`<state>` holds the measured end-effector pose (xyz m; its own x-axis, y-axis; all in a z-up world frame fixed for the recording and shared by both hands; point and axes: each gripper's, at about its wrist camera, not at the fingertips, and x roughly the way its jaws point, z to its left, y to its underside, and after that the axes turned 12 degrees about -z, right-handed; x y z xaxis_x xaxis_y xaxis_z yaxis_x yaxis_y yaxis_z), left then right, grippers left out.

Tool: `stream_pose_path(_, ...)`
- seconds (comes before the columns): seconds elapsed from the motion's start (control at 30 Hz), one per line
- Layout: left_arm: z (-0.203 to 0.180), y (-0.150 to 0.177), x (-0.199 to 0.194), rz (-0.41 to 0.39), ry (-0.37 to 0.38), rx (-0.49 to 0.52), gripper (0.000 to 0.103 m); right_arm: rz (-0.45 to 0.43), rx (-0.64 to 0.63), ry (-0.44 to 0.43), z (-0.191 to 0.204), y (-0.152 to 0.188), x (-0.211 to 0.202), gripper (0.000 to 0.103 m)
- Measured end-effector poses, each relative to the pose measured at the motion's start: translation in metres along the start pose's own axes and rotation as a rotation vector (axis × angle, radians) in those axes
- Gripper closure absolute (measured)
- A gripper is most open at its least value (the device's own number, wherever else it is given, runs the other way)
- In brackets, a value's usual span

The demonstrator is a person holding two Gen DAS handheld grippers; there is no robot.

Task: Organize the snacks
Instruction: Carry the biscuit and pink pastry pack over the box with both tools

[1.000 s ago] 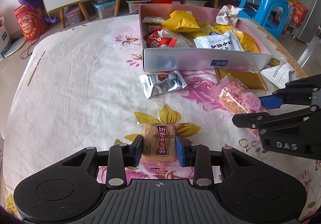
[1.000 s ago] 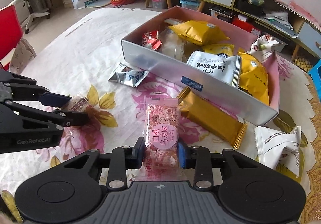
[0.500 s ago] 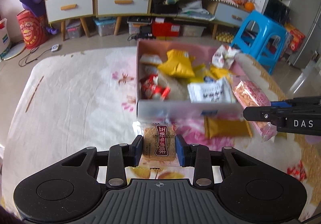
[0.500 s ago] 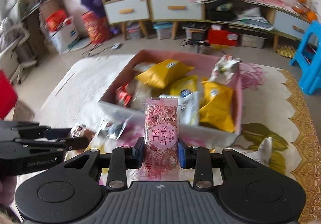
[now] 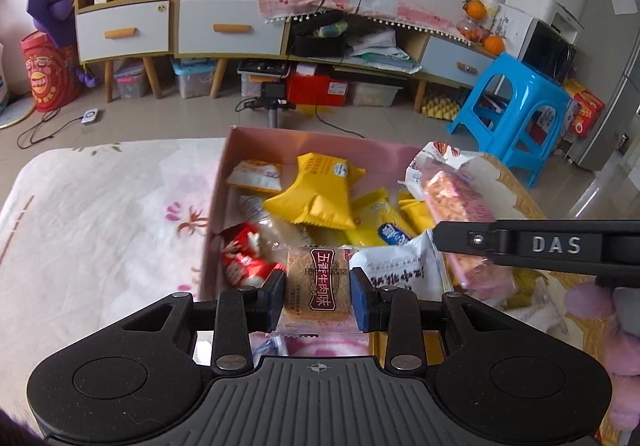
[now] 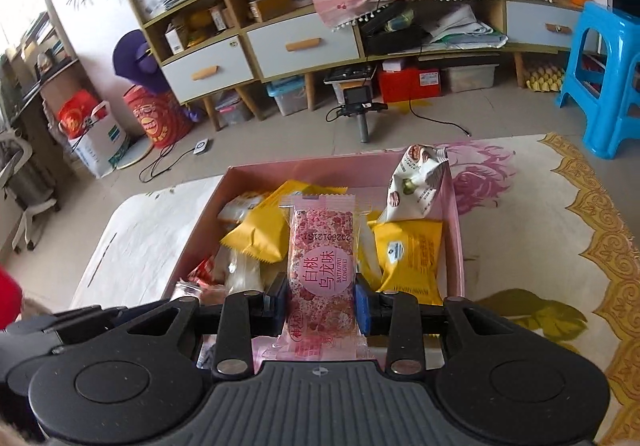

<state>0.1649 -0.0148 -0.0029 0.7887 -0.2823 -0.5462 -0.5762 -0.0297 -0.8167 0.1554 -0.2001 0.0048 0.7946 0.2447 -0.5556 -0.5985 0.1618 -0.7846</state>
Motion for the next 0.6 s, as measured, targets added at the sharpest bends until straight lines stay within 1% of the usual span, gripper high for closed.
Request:
stream_pose_path(0.2,-0.004,0.001,0.013,-0.035,0.015,-0.003,0.072,-0.008,0.035,0.009,-0.009,-0.001,0.016,0.079)
stream_pose_path(0.4,-0.006,0.006,0.024,-0.041,0.007,0.008,0.072,-0.002,0.049,0.022,-0.015,0.003,0.028,0.079)
stream_pose_path(0.6,-0.002,0.009,0.030,-0.049,0.004,-0.006,0.072,-0.010,0.065,0.027,-0.019,0.003,0.032,0.078)
